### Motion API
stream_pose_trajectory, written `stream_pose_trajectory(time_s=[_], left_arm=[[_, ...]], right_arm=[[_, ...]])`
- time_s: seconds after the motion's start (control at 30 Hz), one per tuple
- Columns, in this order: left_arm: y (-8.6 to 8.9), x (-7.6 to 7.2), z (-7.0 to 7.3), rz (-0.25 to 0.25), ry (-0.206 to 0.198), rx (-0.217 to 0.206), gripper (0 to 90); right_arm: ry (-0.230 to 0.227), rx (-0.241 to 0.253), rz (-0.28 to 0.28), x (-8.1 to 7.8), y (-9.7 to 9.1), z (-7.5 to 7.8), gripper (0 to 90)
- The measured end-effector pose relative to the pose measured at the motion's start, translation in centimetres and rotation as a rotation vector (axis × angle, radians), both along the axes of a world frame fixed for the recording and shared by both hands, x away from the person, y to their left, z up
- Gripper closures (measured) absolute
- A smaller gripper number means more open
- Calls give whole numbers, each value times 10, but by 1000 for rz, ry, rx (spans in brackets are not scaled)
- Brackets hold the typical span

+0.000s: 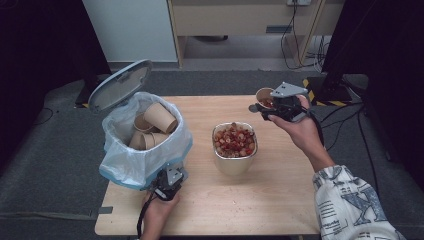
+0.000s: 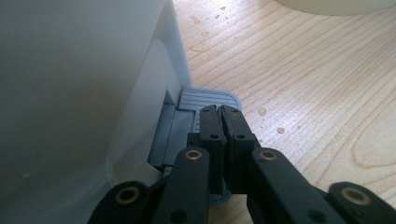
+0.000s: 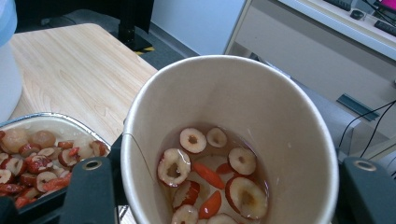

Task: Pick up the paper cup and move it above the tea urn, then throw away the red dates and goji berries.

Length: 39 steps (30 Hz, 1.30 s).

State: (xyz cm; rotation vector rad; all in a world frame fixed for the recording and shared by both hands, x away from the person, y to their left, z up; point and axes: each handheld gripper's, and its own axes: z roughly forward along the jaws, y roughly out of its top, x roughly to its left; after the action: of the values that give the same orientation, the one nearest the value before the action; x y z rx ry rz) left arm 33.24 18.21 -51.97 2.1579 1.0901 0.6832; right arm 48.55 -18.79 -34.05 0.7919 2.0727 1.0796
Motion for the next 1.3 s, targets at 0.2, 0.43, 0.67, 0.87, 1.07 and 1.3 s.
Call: stream_pose_trajectory(time_s=[0.2, 0.43, 0.67, 0.87, 1.07, 1.3], left_arm=[[0, 0, 0, 0, 0, 0, 872], [0, 0, 0, 0, 0, -3, 871], [0, 0, 0, 2, -1, -8, 871], [0, 0, 0, 1, -1, -12, 872], [0, 0, 0, 1, 0, -13, 871], [0, 0, 0, 2, -1, -14, 872]], right_arm=[[-8, 2, -4, 1, 1, 4, 346], [-41, -44, 50, 1, 8, 12, 346], [-80, -75, 118, 1, 10, 21, 345], [-76, -91, 152, -1, 16, 17, 345], [-70, -72, 157, -1, 19, 18, 346], [-78, -82, 179, -5, 25, 19, 344]])
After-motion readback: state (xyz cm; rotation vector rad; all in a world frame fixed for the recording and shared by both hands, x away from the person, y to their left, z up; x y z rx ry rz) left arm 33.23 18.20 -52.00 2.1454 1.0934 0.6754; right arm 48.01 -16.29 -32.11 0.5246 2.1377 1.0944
